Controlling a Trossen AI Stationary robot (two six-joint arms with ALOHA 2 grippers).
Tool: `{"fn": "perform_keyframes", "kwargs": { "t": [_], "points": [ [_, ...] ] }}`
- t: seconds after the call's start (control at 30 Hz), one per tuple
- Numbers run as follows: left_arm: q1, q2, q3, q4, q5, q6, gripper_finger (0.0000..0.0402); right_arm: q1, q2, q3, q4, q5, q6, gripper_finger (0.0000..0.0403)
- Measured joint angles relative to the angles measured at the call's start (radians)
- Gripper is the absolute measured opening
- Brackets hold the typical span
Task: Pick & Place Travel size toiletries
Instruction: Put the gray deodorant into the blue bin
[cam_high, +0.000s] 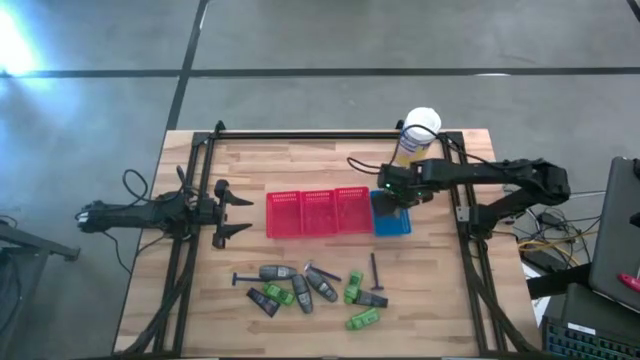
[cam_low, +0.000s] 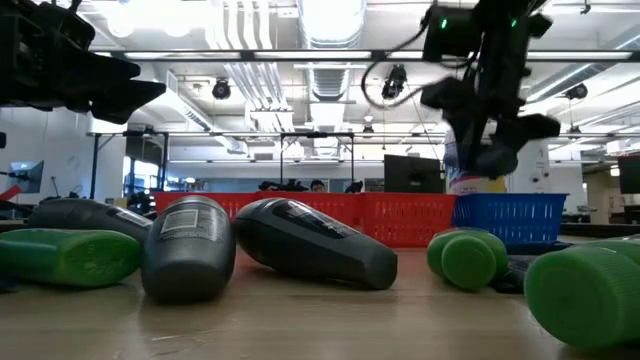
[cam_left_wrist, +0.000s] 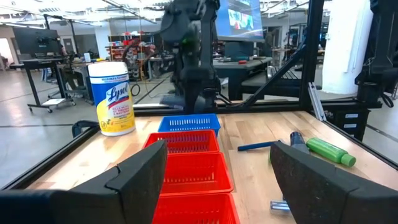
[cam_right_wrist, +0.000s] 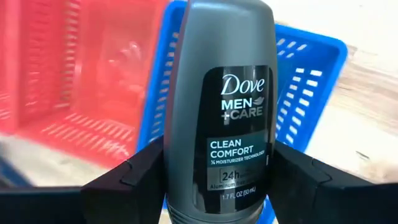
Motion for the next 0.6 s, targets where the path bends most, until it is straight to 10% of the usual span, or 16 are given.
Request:
{"fn": "perform_keyframes", "kwargs": {
  "t": [0.6],
  "points": [
    [0.000,0.000,0.000,0.000,0.000,0.000,0.0291,0.025,0.006,-0.009,0.077,0.007,-0.026,0.0326]
  ]
}}
